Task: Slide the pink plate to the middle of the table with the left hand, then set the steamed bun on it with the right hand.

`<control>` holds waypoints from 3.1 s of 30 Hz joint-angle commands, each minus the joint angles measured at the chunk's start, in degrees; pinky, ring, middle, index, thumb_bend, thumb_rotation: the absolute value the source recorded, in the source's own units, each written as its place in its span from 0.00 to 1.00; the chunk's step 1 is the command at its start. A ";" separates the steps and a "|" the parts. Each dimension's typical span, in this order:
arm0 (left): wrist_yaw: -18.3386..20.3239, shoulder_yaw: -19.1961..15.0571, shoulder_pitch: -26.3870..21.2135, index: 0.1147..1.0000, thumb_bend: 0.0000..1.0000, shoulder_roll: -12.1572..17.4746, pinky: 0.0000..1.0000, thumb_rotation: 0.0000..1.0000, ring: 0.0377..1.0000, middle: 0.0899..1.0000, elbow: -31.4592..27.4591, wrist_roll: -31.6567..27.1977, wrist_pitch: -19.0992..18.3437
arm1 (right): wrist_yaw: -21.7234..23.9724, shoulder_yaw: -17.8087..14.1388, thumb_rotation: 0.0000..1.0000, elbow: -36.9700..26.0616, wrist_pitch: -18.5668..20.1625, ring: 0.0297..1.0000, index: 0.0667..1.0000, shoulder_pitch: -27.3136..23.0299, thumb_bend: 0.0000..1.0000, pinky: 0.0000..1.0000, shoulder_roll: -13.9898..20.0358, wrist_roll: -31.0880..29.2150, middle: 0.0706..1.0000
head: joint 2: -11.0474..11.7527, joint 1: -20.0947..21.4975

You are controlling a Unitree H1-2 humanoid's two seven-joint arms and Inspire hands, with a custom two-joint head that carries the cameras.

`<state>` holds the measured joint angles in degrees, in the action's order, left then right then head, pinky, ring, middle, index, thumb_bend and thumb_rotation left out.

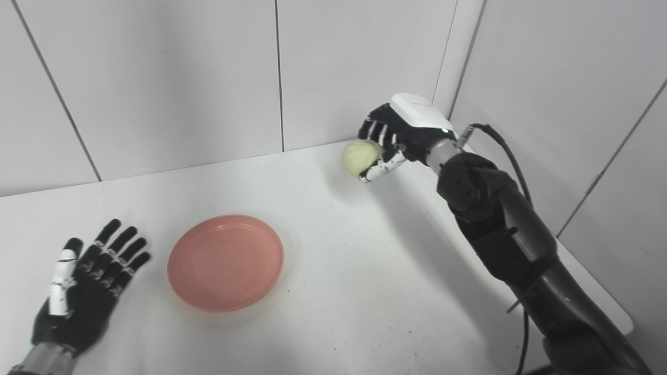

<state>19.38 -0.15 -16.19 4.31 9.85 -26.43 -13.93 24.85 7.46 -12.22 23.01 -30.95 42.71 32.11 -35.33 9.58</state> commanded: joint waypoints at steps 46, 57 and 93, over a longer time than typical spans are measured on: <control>-9.42 4.38 -0.37 0.97 0.49 -7.69 0.99 1.00 0.94 0.94 -1.40 8.15 -10.25 | 9.42 17.46 0.12 7.59 -8.00 0.42 0.45 -10.49 0.51 0.36 -19.54 2.97 0.46 | -4.14 -14.41; -9.20 4.43 -0.21 0.96 0.47 -7.57 0.99 1.00 0.94 0.94 -1.72 8.20 -10.20 | 9.48 18.66 0.12 8.94 -7.81 0.41 0.45 -8.84 0.51 0.35 -19.28 6.12 0.46 | -4.43 -13.54; -8.61 4.75 -0.22 0.97 0.48 -7.00 1.00 1.00 0.96 0.95 -2.16 8.34 -10.33 | 21.09 22.25 0.68 3.45 -3.70 0.81 0.95 -8.20 0.92 0.62 -18.61 18.98 0.93 | -4.34 -12.70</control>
<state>11.40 4.09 -17.95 -2.91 6.16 -19.53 -21.19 44.38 30.44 -6.63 17.54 -36.82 23.85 50.57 -39.64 -3.08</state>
